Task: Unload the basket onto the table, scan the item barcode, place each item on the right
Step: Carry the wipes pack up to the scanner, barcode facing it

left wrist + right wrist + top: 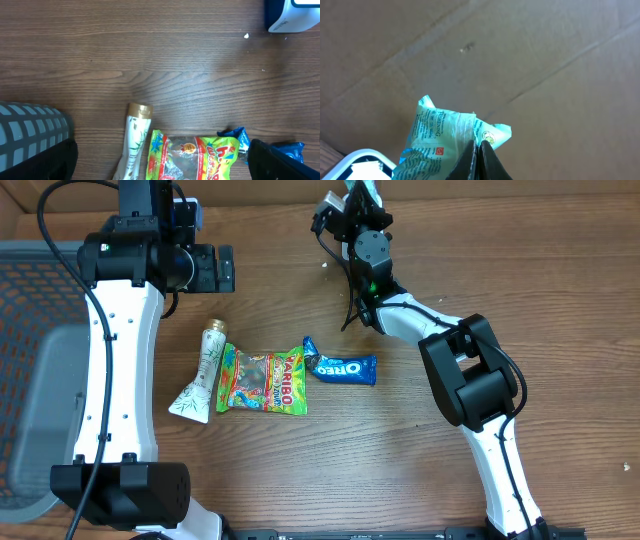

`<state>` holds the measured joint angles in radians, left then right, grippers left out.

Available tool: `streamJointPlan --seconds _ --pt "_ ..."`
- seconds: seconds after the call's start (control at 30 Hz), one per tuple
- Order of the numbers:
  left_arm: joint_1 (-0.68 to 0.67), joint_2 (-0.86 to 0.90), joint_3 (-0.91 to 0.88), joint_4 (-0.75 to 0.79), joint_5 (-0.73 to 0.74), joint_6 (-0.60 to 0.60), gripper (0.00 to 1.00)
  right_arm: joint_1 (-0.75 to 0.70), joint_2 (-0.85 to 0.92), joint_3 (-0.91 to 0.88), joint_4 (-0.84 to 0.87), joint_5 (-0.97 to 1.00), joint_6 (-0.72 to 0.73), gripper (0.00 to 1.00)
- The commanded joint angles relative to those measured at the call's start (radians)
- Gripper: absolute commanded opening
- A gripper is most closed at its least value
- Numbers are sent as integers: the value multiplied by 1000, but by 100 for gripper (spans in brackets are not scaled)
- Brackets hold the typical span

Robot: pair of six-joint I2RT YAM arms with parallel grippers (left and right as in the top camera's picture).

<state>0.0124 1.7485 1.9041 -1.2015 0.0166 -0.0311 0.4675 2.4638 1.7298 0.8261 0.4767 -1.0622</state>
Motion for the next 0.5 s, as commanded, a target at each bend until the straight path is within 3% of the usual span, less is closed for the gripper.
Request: streamJointPlan --seconds 0.0,0.23,0.47 --pt "-6 -2 -3 1 10 -18 100 5 -69 19 -55 78 177 4" --pt "-6 -2 -3 1 10 -18 100 6 -291 19 -584 14 450 4" --pt "-6 -2 -3 1 10 -18 100 -3 -578 19 -1233 -203 1129 4"
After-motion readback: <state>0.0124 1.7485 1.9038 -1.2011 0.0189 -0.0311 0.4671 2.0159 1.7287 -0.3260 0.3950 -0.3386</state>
